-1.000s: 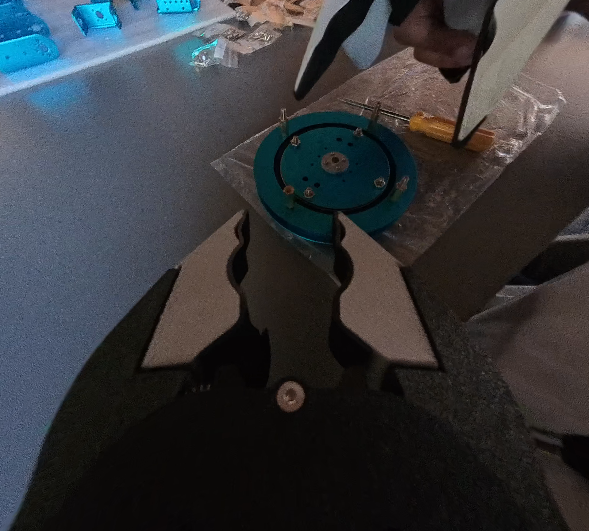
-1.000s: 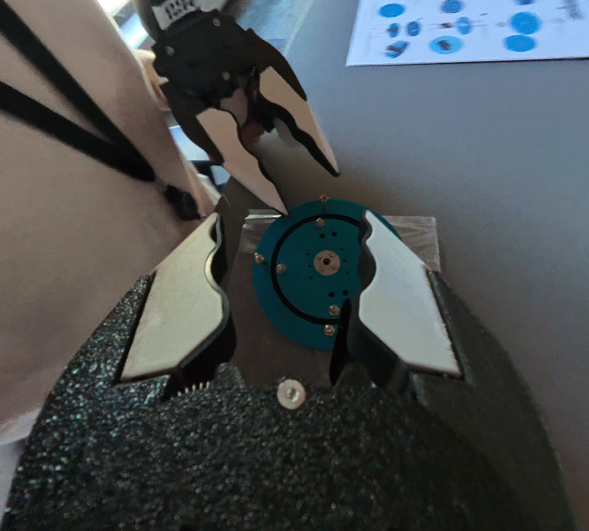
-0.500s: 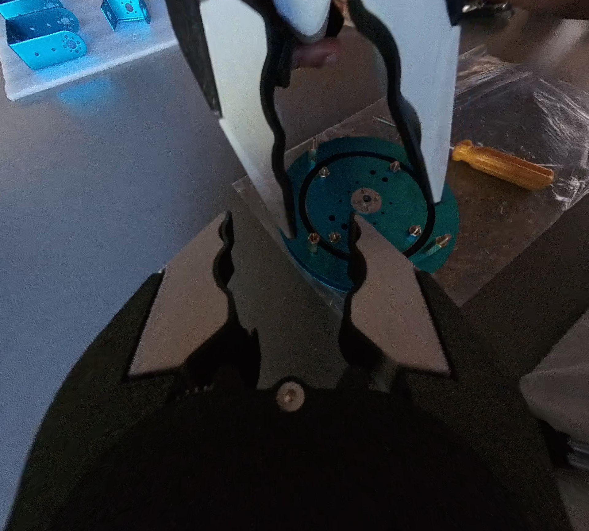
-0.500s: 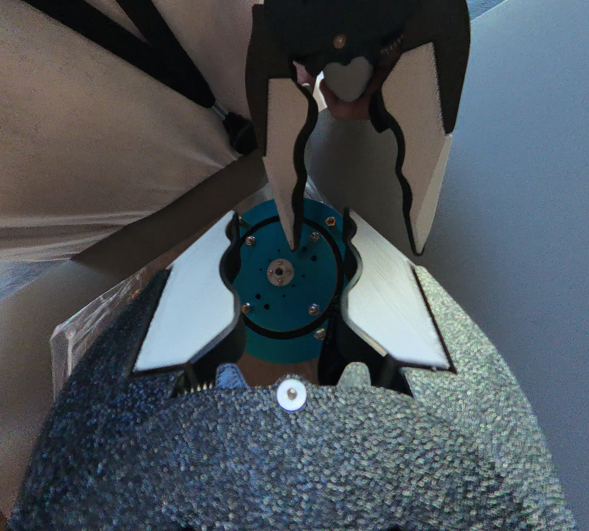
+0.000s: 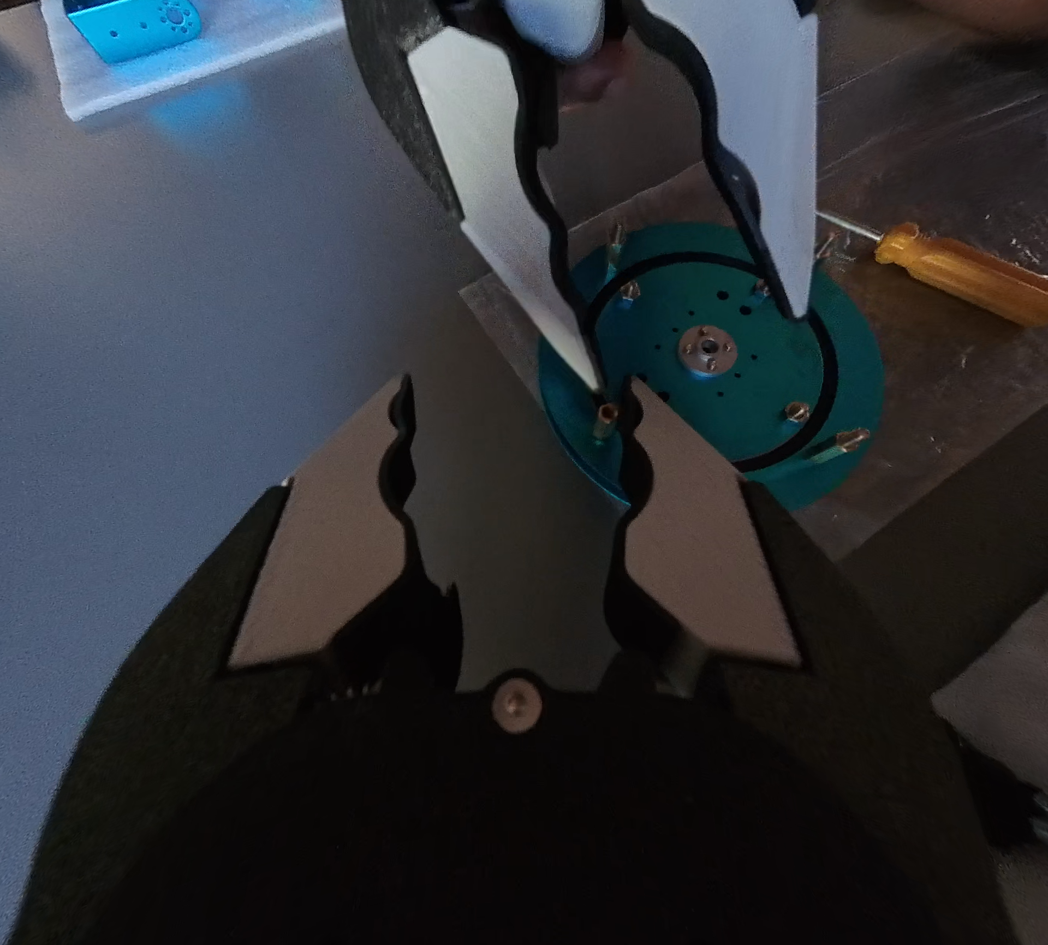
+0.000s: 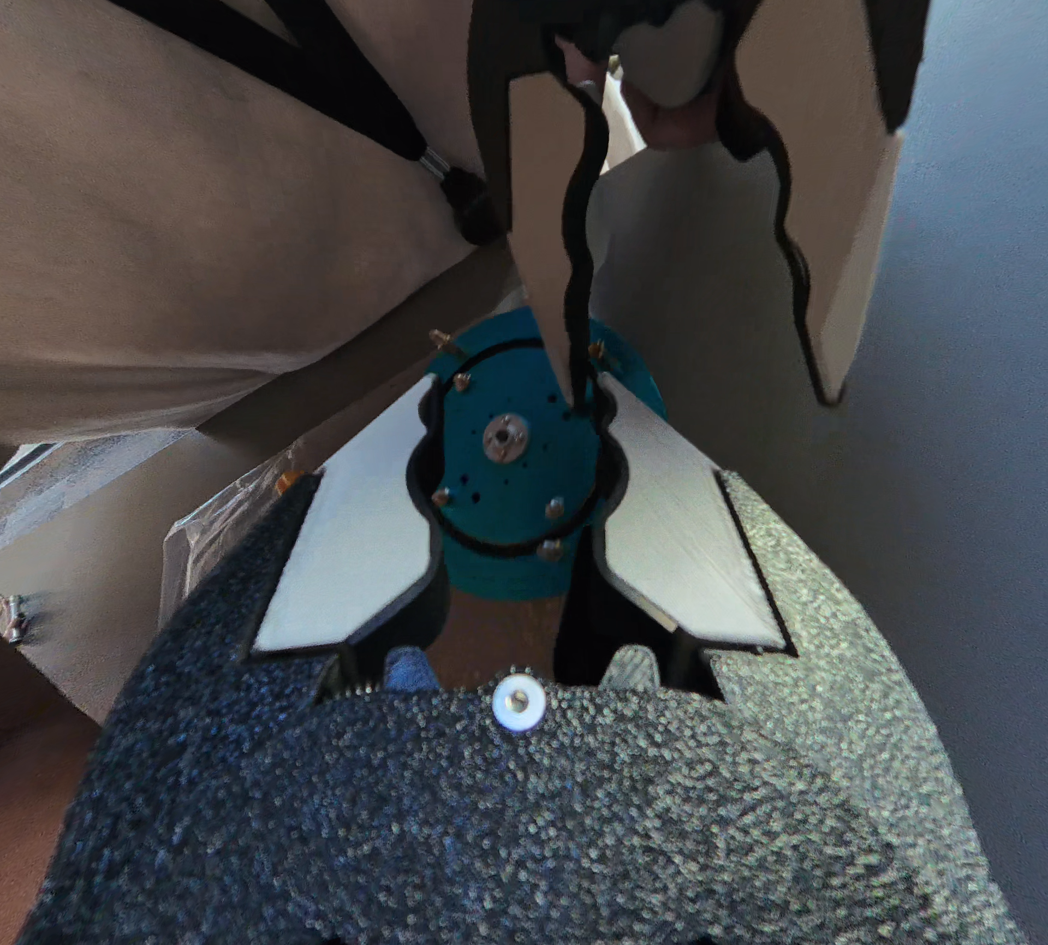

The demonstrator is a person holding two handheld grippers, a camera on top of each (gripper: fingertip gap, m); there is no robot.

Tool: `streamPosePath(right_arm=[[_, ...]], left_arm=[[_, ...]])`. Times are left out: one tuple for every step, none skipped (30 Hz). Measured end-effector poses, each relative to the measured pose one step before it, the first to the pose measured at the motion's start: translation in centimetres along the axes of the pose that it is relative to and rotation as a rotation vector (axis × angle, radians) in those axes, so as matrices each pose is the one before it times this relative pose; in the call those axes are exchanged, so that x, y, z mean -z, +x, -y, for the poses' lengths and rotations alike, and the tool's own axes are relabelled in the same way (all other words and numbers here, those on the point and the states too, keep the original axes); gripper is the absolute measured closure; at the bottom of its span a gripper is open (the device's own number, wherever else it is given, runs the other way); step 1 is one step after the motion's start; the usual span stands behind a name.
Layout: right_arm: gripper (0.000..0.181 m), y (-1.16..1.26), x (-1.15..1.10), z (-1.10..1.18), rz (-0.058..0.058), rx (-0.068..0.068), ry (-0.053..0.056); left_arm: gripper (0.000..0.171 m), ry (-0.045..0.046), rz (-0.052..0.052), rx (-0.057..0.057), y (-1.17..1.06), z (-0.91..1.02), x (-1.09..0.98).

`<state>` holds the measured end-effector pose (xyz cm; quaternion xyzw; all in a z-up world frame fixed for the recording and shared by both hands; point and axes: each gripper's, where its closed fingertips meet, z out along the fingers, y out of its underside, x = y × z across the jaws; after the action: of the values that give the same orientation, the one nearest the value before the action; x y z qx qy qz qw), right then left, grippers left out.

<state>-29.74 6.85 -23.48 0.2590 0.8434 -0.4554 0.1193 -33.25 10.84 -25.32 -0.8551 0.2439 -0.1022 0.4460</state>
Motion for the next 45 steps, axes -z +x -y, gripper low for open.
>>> streamPosePath(right_arm=[[0.129,0.237,0.473,-0.053,-0.0224,-0.0012,0.0123],[0.124,0.517,0.359,0.116,-0.0382,0.0055,0.0179],[0.12,0.276,0.083,0.262,-0.0199,0.0099,0.0208],[0.118,0.07,-0.223,0.337,-0.0035,0.0142,0.0159],[0.117,-0.15,-0.517,0.277,0.0118,0.0164,0.0052],[0.118,-0.189,-0.698,0.145,0.018,0.0145,-0.0113],[0.119,-0.194,-0.732,0.155,0.0183,0.0126,-0.0152],[0.121,-0.269,-0.597,0.091,0.0232,0.0089,-0.0137],[0.121,-0.013,-0.376,-0.099,0.0081,0.0009,-0.0202],[0.122,0.073,-0.137,-0.136,0.0015,-0.0028,-0.0156],[0.124,-0.062,0.037,0.03,0.0078,-0.0027,0.0044],[0.124,0.059,0.166,-0.075,-0.003,-0.0059,0.0072],[0.126,0.078,0.286,-0.271,-0.0062,-0.0083,0.0016],[0.132,-0.124,0.378,-0.445,0.0027,-0.0116,-0.0041],[0.135,-0.105,0.426,-0.4,-0.0012,-0.0156,0.0003],[0.133,0.188,0.45,-0.175,-0.0224,-0.0088,0.0115],[0.128,0.376,0.41,0.013,-0.034,-0.0007,0.0164],[0.124,0.333,0.289,0.132,-0.0274,0.0031,0.0146],[0.121,0.136,0.051,0.293,-0.0123,0.0077,0.0119],[0.12,-0.084,-0.228,0.372,0.0047,0.0152,0.007],[0.12,-0.173,-0.48,0.355,0.0111,0.0204,-0.0012],[0.12,0.004,-0.589,0.304,0.004,0.018,-0.0067],[0.119,0.156,-0.565,0.189,-0.0009,0.0101,-0.0115],[0.119,0.028,-0.476,0.135,0.0094,0.0036,-0.0096],[0.12,-0.128,-0.333,0.09,0.0195,-0.0028,-0.005],[0.123,-0.22,-0.193,-0.035,0.0233,-0.0081,-0.0063],[0.126,-0.135,0.001,-0.252,0.0102,-0.0117,-0.0126],[0.125,0.053,0.258,-0.259,-0.0091,-0.0114,-0.0046],[0.127,0.015,0.49,-0.243,-0.0108,-0.0083,0.0032],[0.131,-0.092,0.588,-0.176,-0.0057,-0.0072,0.0113],[0.131,0.041,0.582,-0.015,-0.0148,-0.0064,0.0207],[0.13,0.166,0.462,0.07,-0.0186,-0.0012,0.018],[0.128,0.204,0.237,0.184,-0.0165,0.0028,0.0138],[0.126,0.09,-0.047,0.263,-0.0031,0.0057,0.0091],[0.125,-0.057,-0.359,0.26,0.0102,0.0071,0.0008],[0.125,-0.06,-0.608,0.13,0.0141,0.0063,-0.0107],[0.122,-0.104,-0.698,0.031,0.0187,0.0029,-0.0173],[0.122,-0.179,-0.627,0.007,0.0212,-0.0028,-0.0143],[0.122,-0.217,-0.428,-0.057,0.0189,-0.0031,-0.0082],[0.123,-0.105,-0.166,-0.108,0.0065,-0.0051,-0.0031],[0.122,0.024,0.179,-0.117,-0.0072,-0.0078,0.0045],[0.122,0.023,0.428,-0.218,-0.0105,-0.0098,0.002],[0.125,-0.036,0.561,-0.244,-0.0089,-0.0079,0.0043],[0.129,-0.104,0.557,-0.114,-0.0054,-0.0029,0.0112],[0.128,0.095,0.443,0.038,-0.0171,0.0024,0.0149]], left_arm=[[0.1,-0.00378,0.003,0.0022,-0.03,-0.174,0.299],[0.1,0.00052,-0.0008,-0.0034,0.067,-0.105,0.312],[0.1,0.00992,0.0038,0.004,-0.012,0.103,0.29],[0.1,0.01295,0.0017,0.0125,0.0,0.229,0.221],[0.1,0.01121,-0.0043,0.0112,0.115,0.262,0.158],[0.099,0.00514,-0.0038,0.0024,0.15,0.161,0.105],[0.099,-0.00839,0.0023,-0.0082,0.139,-0.046,0.033],[0.099,-0.01201,0.0076,-0.0158,0.103,-0.134,-0.017],[0.099,-0.00939,0.0084,-0.0172,0.101,-0.154,-0.045],[0.099,-0.00884,0.0129,-0.0131,-0.027,-0.195,-0.099],[0.099,-0.00945,0.0116,-0.0069,-0.113,-0.257,-0.122],[0.1,0.00388,0.0031,0.007,-0.088,-0.047,0.011],[0.098,-0.00097,0.0087,0.0082,-0.304,-0.096,0.1],[0.098,-0.00502,0.0027,0.0052,-0.243,-0.16,0.174],[0.098,-0.00568,0.0045,0.0002,-0.229,-0.188,0.266],[0.098,-0.0026,0.0052,-0.0039,-0.159,-0.193,0.305],[0.098,0.00851,-0.0098,0.0006,0.122,-0.029,0.373],[0.098,0.01552,-0.0226,0.0161,0.301,0.115,0.346],[0.098,0.01726,-0.0266,0.0211,0.374,0.18,0.28],[0.098,0.01574,-0.0091,0.0113,0.176,0.171,0.195],[0.098,0.00531,0.0065,-0.0013,-0.047,0.003,0.127],[0.098,-0.00737,0.0051,-0.0095,-0.045,-0.206,0.033],[0.098,-0.00815,0.0135,-0.0112,-0.19,-0.206,-0.066],[0.098,0.00181,0.0127,-0.0073,-0.217,-0.049,-0.149],[0.099,0.00154,0.0045,-0.001,-0.124,-0.026,-0.234],[0.099,-0.00233,0.0067,-0.0015,-0.163,-0.051,-0.251],[0.099,-0.00714,0.0063,-0.0068,-0.152,-0.138,-0.163],[0.099,-0.00984,0.0022,-0.0093,-0.096,-0.243,0.03],[0.098,-0.00631,0.0084,-0.0045,-0.235,-0.277,0.25],[0.099,-0.00374,0.008,0.0057,-0.284,-0.319,0.42],[0.099,-0.00432,0.005,0.0105,-0.3,-0.369,0.448],[0.099,-0.00314,-0.0049,0.0086,-0.143,-0.321,0.42],[0.099,0.00323,-0.0045,0.0052,-0.081,-0.114,0.277],[0.099,0.01169,-0.0041,0.0046,-0.016,0.179,0.074],[0.099,0.01363,-0.0154,0.0009,0.257,0.369,-0.133],[0.099,0.01257,-0.0165,-0.0078,0.39,0.443,-0.314],[0.099,0.01069,-0.0056,-0.0136,0.282,0.446,-0.418],[0.099,0.00797,-0.0003,-0.012,0.184,0.382,-0.44],[0.099,0.00188,-0.0037,-0.0085,0.152,0.166,-0.397],[0.099,-0.0072,0.0054,-0.0053,-0.09,-0.14,-0.294],[0.098,-0.0118,0.0035,-0.0024,-0.156,-0.373,-0.069],[0.096,-0.00434,0.0002,0.0082,-0.169,-0.362,0.176],[0.098,-0.00029,-0.0032,0.016,-0.173,-0.297,0.393],[0.098,-0.00462,0.0105,0.0133,-0.369,-0.344,0.447],[0.098,-0.00356,0.0114,0.0063,-0.356,-0.303,0.41]])
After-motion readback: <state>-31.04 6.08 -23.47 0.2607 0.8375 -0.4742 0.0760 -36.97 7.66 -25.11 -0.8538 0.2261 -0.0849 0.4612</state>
